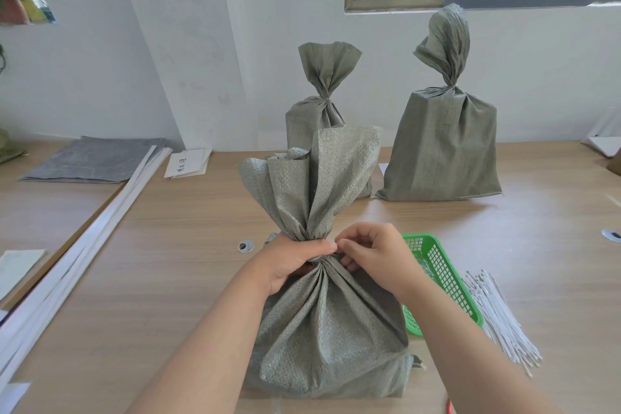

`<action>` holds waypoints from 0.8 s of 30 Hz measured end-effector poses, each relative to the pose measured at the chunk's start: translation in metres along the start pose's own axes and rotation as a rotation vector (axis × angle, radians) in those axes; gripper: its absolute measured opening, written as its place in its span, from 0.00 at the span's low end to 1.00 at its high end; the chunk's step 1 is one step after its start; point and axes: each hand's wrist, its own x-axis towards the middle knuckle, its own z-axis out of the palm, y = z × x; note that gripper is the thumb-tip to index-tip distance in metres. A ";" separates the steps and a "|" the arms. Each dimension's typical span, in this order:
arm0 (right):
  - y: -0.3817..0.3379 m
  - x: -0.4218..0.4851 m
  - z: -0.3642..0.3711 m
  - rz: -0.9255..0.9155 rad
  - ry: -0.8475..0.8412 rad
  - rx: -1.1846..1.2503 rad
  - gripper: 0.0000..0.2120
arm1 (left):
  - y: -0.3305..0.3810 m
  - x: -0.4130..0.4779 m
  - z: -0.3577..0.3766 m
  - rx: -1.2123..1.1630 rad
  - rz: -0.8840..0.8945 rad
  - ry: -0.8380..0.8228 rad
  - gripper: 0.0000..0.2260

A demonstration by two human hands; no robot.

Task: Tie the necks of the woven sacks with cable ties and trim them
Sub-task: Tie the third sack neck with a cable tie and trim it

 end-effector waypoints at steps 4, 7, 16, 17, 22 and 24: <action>-0.002 0.000 -0.003 0.018 -0.063 -0.019 0.05 | -0.003 0.000 -0.001 -0.003 0.021 -0.011 0.15; 0.000 0.001 -0.005 0.010 -0.109 -0.053 0.06 | -0.003 0.001 -0.002 0.008 0.018 -0.020 0.15; -0.006 0.002 -0.011 0.029 -0.172 -0.270 0.09 | -0.002 -0.003 0.000 -0.048 0.045 -0.038 0.19; -0.006 0.001 -0.011 0.021 -0.160 -0.308 0.08 | -0.001 -0.003 -0.001 -0.058 0.029 -0.052 0.22; -0.008 -0.002 -0.007 -0.042 -0.114 -0.464 0.07 | 0.001 -0.005 0.001 -0.118 0.014 -0.167 0.18; -0.009 -0.004 -0.003 -0.075 -0.090 -0.506 0.07 | 0.003 -0.007 0.002 -0.142 0.028 -0.167 0.07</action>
